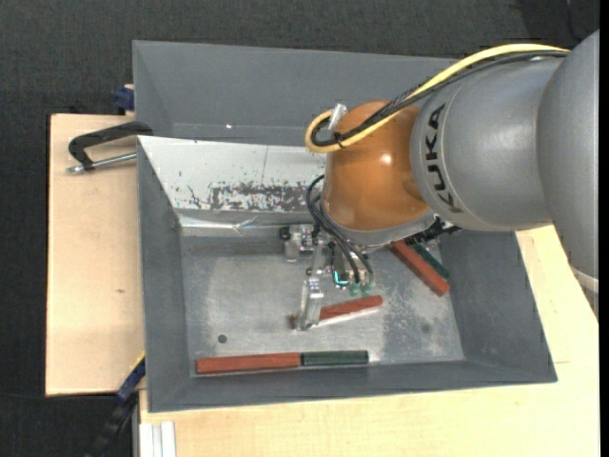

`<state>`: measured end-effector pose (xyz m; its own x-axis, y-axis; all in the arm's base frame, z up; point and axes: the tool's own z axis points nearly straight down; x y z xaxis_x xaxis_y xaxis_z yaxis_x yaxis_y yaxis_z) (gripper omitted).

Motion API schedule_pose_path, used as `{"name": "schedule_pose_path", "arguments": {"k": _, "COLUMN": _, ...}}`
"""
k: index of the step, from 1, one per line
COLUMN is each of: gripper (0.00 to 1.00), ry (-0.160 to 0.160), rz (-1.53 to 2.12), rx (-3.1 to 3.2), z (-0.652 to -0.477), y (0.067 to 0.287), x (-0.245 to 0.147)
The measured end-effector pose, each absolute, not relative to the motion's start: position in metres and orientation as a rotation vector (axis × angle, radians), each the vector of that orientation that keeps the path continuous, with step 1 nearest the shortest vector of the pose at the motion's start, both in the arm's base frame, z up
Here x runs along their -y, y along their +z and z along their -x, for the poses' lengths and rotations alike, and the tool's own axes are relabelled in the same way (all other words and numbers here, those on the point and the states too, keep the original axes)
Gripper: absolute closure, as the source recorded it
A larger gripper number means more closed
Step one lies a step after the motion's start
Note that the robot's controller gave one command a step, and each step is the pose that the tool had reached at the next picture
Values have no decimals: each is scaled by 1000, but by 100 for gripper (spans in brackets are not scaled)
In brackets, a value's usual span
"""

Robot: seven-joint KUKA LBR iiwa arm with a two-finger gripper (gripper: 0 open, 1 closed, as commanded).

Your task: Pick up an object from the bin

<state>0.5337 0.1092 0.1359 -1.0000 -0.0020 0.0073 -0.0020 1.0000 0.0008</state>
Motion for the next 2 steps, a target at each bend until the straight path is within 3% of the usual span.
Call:
{"name": "schedule_pose_path", "arguments": {"k": 1, "gripper": 0, "ry": -3, "rz": -2, "rx": 3142, "z": -536, "y": 140, "x": -109}}
{"name": "schedule_pose_path", "arguments": {"k": 2, "gripper": 0, "ry": -6, "rz": -96, "rx": 3146, "z": -519, "y": 109, "x": -71}}
